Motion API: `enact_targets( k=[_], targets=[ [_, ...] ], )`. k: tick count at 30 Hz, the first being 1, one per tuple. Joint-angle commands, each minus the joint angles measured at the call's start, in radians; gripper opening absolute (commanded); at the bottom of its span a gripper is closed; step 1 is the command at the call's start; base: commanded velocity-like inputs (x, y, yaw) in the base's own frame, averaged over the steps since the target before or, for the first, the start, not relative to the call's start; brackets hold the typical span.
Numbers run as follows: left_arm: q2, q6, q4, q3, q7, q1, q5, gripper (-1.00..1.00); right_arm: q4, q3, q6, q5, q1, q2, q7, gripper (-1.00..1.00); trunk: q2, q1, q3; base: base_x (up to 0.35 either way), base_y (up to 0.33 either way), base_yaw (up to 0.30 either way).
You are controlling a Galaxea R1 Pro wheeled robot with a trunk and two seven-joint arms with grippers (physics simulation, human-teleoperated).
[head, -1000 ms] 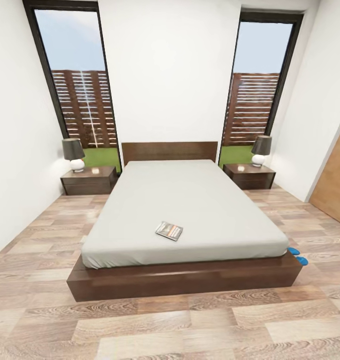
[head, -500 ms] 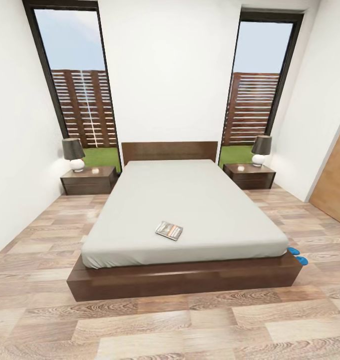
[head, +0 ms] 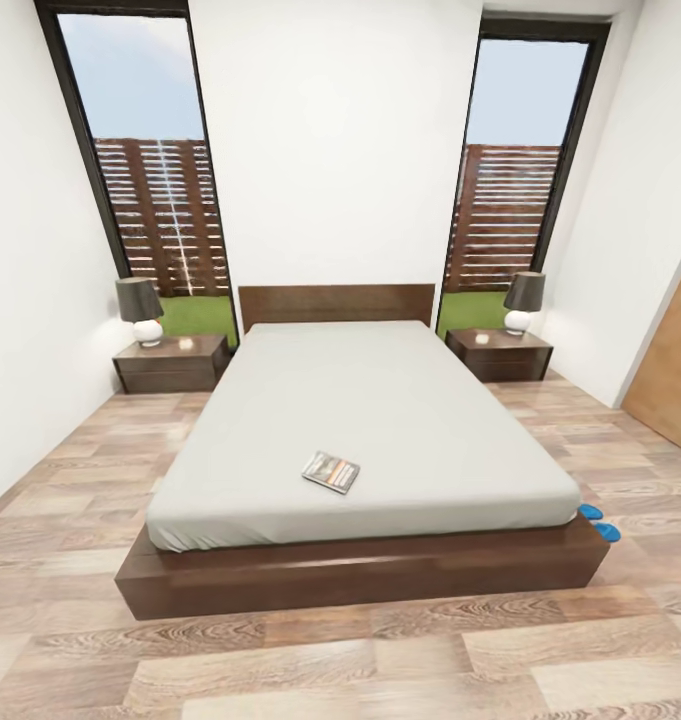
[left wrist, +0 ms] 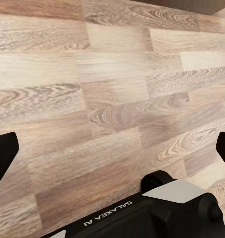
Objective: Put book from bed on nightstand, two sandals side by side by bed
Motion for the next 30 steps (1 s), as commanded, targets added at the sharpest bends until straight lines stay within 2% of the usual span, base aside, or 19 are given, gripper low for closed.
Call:
enact_targets(
  k=[1, 10, 14, 23, 30],
  targets=[
    [0.0, -0.008, 0.001, 0.006, -0.001, -0.001, -0.011, 1.0, 0.001, -0.006, -0.001, 0.005, -0.001, 0.0, 0.003, 1.0, -0.001, 0.0, -0.001, 0.296, -0.116, 0.0],
    [0.0, -0.008, 0.001, 0.006, -0.001, -0.001, -0.011, 1.0, 0.0, -0.006, -0.001, 0.004, -0.001, 0.0, 0.004, 1.0, -0.001, 0.0, -0.001, 0.278, -0.059, 0.006],
    [0.0, -0.008, 0.001, 0.006, -0.001, -0.001, -0.011, 1.0, 0.0, -0.006, -0.001, 0.004, -0.001, 0.0, 0.004, 1.0, -0.001, 0.0, -0.001, 0.219, -0.006, 0.153],
    [0.0, -0.008, 0.001, 0.006, 0.0, -0.001, -0.011, 1.0, 0.0, -0.006, -0.001, 0.005, -0.001, 0.0, 0.003, 1.0, -0.001, 0.0, -0.001, 0.059, -0.001, 0.239],
    [0.0, -0.008, 0.001, 0.006, -0.001, -0.001, -0.011, 1.0, 0.0, -0.006, -0.001, 0.004, -0.001, 0.0, 0.004, 1.0, -0.001, 0.0, -0.001, 0.08, 0.0, 0.072]
  ],
)
